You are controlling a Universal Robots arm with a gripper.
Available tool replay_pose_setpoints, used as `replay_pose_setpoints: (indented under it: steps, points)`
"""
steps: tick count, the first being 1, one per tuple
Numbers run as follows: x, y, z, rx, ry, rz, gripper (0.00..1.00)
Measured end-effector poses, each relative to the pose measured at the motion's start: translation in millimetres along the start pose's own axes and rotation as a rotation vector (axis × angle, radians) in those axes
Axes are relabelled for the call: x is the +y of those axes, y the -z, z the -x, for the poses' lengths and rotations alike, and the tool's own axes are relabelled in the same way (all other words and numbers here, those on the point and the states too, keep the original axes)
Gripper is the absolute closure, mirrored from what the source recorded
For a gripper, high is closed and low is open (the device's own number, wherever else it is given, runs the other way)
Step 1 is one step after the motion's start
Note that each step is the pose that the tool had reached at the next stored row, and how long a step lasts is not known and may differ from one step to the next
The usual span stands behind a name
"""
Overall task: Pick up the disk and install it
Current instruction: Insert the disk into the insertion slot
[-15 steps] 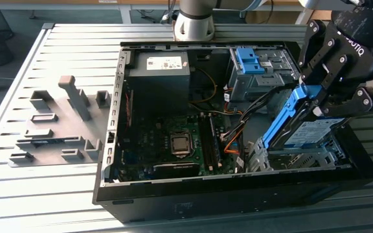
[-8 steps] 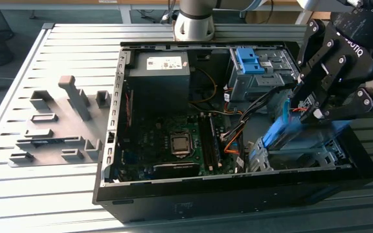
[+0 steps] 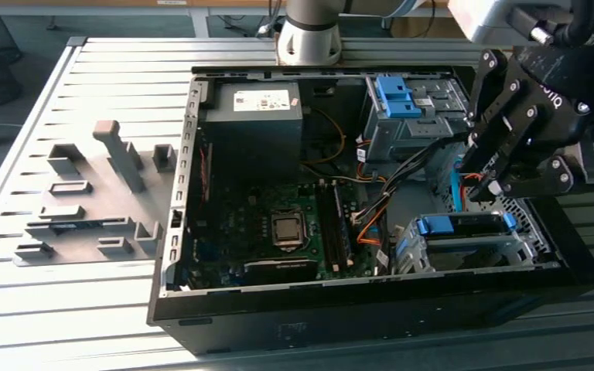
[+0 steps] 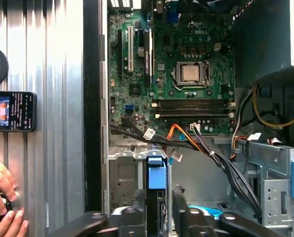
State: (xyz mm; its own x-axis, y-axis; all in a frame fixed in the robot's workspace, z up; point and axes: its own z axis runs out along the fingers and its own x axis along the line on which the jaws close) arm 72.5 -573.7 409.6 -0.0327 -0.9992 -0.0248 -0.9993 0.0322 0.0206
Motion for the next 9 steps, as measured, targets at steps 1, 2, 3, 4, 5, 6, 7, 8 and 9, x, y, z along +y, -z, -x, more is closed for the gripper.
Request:
replay_pose_setpoints:
  steps: [1, 2, 3, 4, 5, 6, 7, 8, 9]
  points:
    - [0.0, -1.8, 0.0, 0.0001, 0.0, 0.0, 0.63]
    - [-0.1, -3.5, -0.1, 0.0001, 0.0, 0.0, 0.69]
    - [-0.1, -5.4, -0.1, 0.0, 0.0, 0.0, 0.75]
    - [-0.1, -7.2, -0.2, -0.0001, 0.0, 0.0, 0.75]
    - [-0.2, -9.1, -0.2, 0.0001, 0.001, 0.0, 0.81]
    - [-0.2, -10.9, -0.3, 0.0002, 0.001, 0.0, 0.87]
    - [-0.3, -12.8, -0.3, 0.0, 0.001, 0.0, 0.87]
    - [-0.3, -14.5, -0.4, 0.0001, 0.001, 0.0, 0.89]
    - [-0.3, -16.3, -0.4, 0.0, 0.001, 0.0, 0.89]
